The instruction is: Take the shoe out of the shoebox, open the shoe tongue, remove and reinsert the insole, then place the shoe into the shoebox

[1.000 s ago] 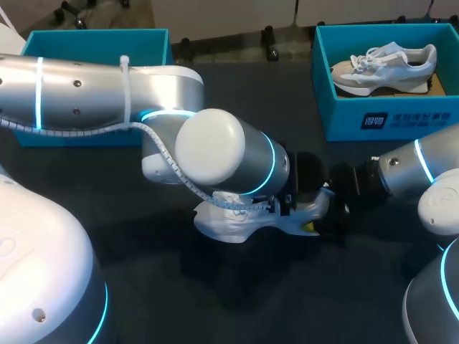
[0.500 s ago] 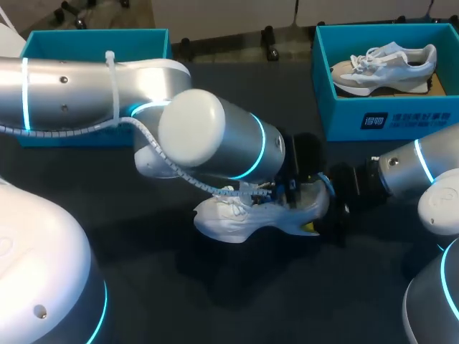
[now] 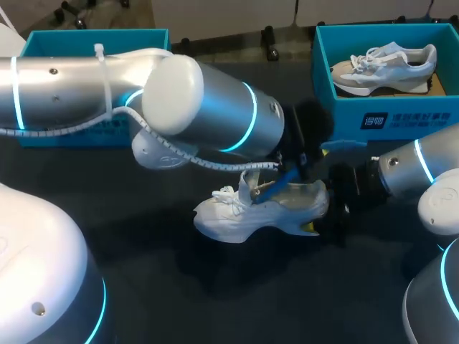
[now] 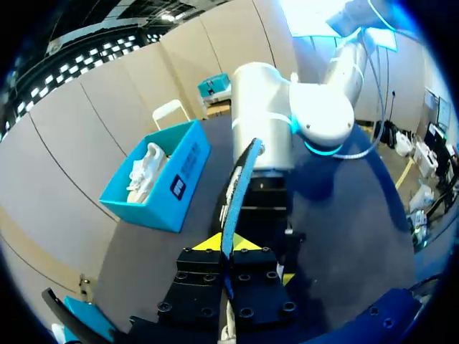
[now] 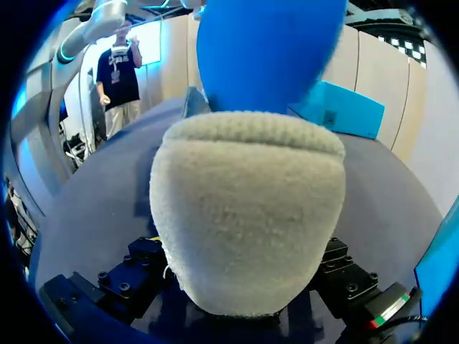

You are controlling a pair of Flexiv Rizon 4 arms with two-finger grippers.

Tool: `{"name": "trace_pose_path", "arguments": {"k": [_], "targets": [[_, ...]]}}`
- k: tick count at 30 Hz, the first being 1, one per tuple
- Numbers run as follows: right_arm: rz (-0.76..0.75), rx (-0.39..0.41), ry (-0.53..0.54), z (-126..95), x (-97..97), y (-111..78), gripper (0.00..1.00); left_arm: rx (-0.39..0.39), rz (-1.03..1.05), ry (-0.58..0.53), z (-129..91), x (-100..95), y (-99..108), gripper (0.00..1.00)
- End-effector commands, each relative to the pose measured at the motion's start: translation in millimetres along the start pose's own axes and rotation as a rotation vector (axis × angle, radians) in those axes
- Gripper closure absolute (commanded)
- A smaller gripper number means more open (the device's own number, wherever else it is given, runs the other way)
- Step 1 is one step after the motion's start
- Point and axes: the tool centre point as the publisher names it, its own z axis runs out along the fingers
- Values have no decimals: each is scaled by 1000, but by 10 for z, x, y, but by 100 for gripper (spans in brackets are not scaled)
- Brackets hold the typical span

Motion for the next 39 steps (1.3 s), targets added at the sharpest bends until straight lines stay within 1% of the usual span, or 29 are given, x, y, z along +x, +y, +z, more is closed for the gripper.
{"name": "trace_pose_path", "arguments": {"k": [1, 6, 12, 15, 16, 19, 22, 24, 27, 33, 37, 39], "targets": [[0, 1, -1, 6, 4, 6, 100, 22, -9, 34, -84, -51, -53, 100], [0, 1, -1, 6, 4, 6, 100, 44, -14, 95, -145, -55, -185, 100], [0, 1, -1, 6, 4, 6, 100, 54, -22, 241, -217, -72, -299, 100], [0, 1, -1, 6, 4, 6, 100, 52, -32, 290, -247, -102, -343, 100], [0, 1, -1, 6, 4, 6, 100, 35, -33, 293, -257, -109, -356, 100], [0, 1, -1, 6, 4, 6, 100, 37, -34, 308, -281, -109, -395, 100], [0, 1, -1, 6, 4, 6, 100, 51, -46, 353, -336, -117, -462, 100], [0, 1, -1, 6, 4, 6, 100, 76, -57, 379, -390, -130, -511, 100], [0, 1, -1, 6, 4, 6, 100, 137, -88, 391, -498, -147, -559, 100], [0, 1, -1, 6, 4, 6, 100, 229, -115, 392, -689, -174, -711, 100], [0, 1, -1, 6, 4, 6, 100, 334, -162, 431, -838, -233, -745, 100], [0, 1, -1, 6, 4, 6, 100, 369, -170, 442, -883, -238, -767, 100]]}}
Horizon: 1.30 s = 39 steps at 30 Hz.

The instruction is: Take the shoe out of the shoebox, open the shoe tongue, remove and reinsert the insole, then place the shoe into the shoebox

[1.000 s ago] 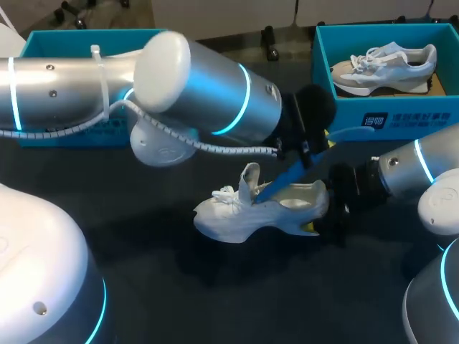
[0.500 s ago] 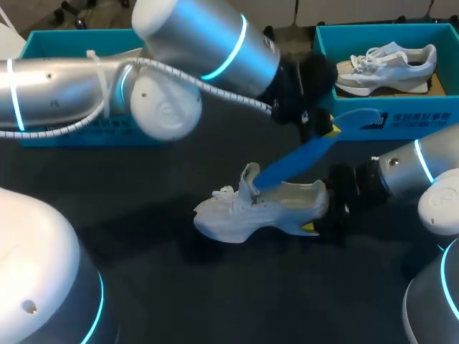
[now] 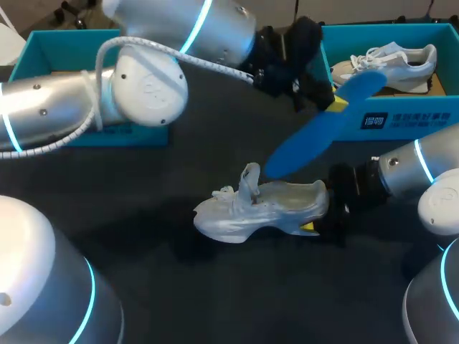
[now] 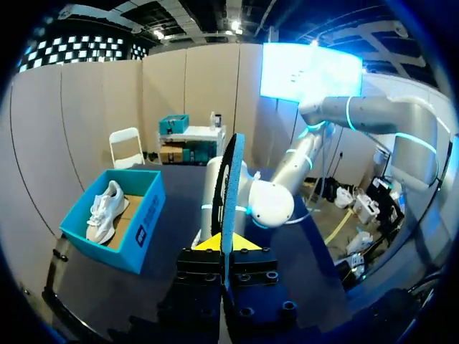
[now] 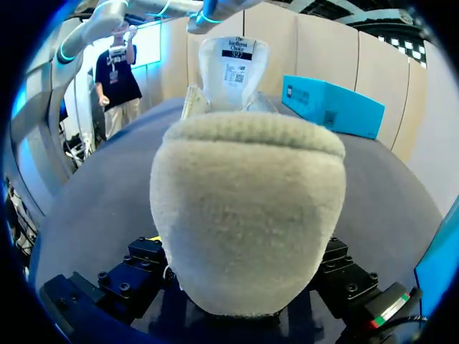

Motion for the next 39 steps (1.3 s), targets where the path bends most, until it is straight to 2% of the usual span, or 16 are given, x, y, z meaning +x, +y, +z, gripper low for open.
{"name": "trace_pose_path", "arguments": {"k": [1, 10, 32, 39], "targets": [[0, 1, -1, 5, 4, 5, 100, 116, 7, 36, -162, 37, 71, 100], [0, 1, -1, 5, 4, 5, 100, 208, -21, 72, -229, 96, -156, 100], [0, 1, -1, 5, 4, 5, 100, 207, -20, 72, -226, 106, -176, 100], [0, 1, -1, 5, 4, 5, 100, 243, -155, 72, -217, 262, -335, 100]]}}
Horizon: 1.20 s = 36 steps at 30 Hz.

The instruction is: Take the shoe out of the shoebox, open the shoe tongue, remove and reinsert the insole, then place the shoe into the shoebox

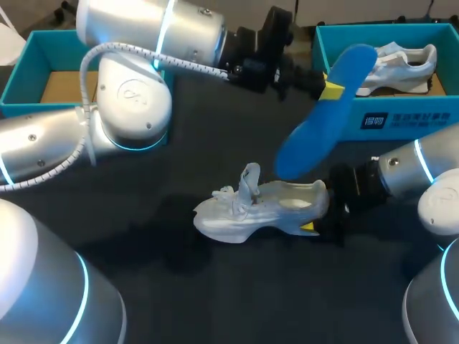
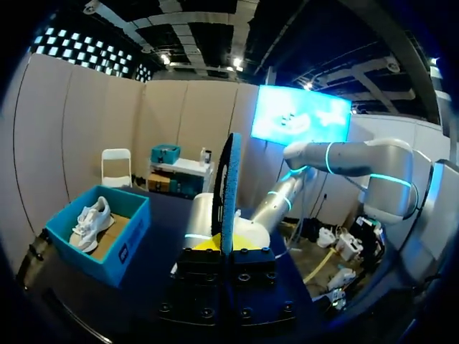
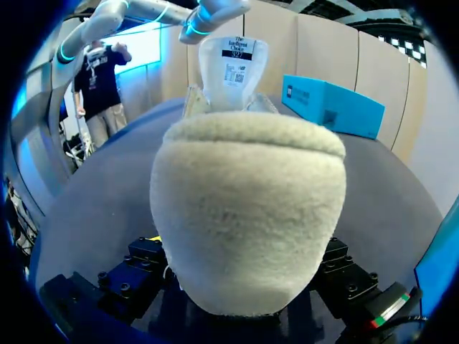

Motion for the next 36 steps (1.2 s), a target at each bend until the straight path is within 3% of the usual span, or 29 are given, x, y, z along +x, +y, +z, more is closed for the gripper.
{"name": "trace_pose_path", "arguments": {"k": [1, 16, 22, 31, 36], "targets": [[0, 1, -1, 5, 4, 6, 100, 27, -30, -16, 46, 125, -85, 100], [0, 1, -1, 5, 4, 6, 100, 214, -316, 105, -186, 435, -470, 100], [0, 1, -1, 5, 4, 6, 100, 266, -387, 135, -365, 563, -530, 100], [0, 1, -1, 5, 4, 6, 100, 384, -438, 160, -679, 905, -566, 100], [0, 1, -1, 5, 4, 6, 100, 410, -467, 162, -819, 1099, -571, 100]]}}
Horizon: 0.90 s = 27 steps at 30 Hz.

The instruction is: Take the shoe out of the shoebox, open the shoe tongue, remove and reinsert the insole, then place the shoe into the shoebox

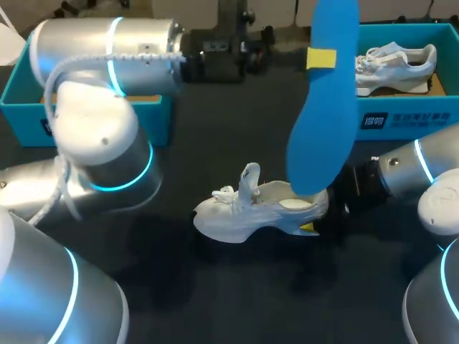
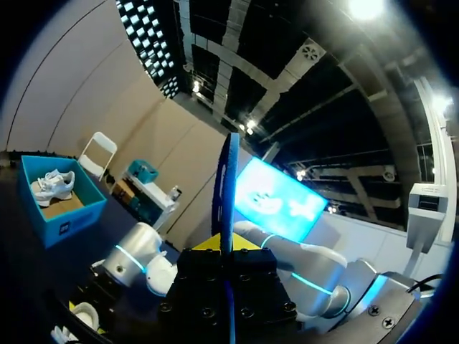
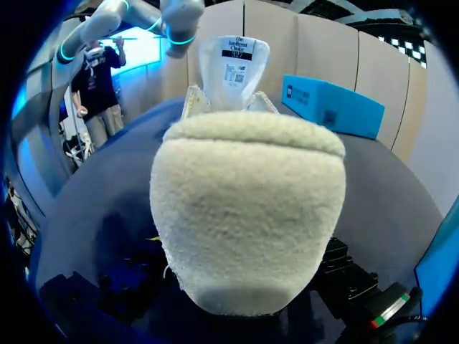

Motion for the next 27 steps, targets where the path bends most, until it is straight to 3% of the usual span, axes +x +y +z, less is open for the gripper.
{"name": "trace_pose_path", "arguments": {"k": [1, 11, 27], "targets": [[0, 1, -1, 5, 4, 6, 100, 75, -8, -13, -238, 188, 150, 100], [0, 1, -1, 5, 4, 6, 100, 81, -36, -11, -357, 378, 267, 100], [0, 1, -1, 5, 4, 6, 100, 87, -22, -19, -387, 365, 260, 100]]}}
